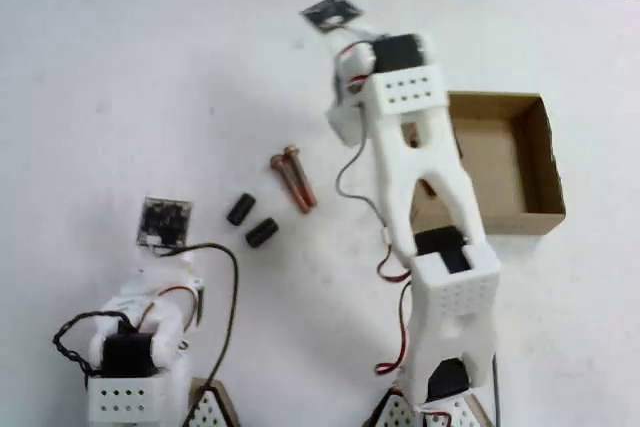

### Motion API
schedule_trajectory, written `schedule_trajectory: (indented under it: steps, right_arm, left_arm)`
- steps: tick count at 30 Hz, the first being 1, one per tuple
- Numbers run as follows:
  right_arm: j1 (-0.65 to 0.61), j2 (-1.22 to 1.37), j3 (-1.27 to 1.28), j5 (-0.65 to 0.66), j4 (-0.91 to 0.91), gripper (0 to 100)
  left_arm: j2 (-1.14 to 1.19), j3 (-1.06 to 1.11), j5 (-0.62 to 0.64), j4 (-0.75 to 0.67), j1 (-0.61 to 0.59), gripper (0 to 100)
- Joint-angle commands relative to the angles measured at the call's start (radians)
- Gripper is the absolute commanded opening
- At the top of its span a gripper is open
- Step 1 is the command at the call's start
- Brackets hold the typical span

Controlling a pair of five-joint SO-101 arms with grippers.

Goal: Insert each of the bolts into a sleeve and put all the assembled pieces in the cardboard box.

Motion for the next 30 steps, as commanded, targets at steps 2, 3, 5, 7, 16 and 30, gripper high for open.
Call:
schedule_trajectory:
  steps: [2, 3, 5, 7, 16, 30]
  right_arm:
    - [-0.108, -0.058, -0.037, -0.074, 0.031, 19.8]
    - [-0.128, -0.058, -0.037, -0.100, 0.033, 19.8]
    - [-0.165, -0.056, -0.025, -0.161, 0.033, 19.8]
    - [-0.209, -0.061, 0.014, -0.210, 0.033, 19.8]
    - [-0.406, -0.054, 0.149, -0.428, 0.030, 19.8]
    - [-0.472, 0.074, 0.147, -1.008, -0.128, 19.8]
  left_arm:
    - [-0.008, -0.003, -0.009, 0.006, -0.091, 2]
    - [-0.008, -0.003, -0.009, 0.006, -0.104, 2]
    - [-0.008, -0.003, -0.009, 0.006, -0.124, 2]
    - [-0.008, -0.003, -0.009, 0.006, -0.140, 2]
    - [-0.010, -0.003, -0.009, 0.006, -0.205, 2]
    - [-0.010, -0.003, -0.009, 0.008, -0.351, 2]
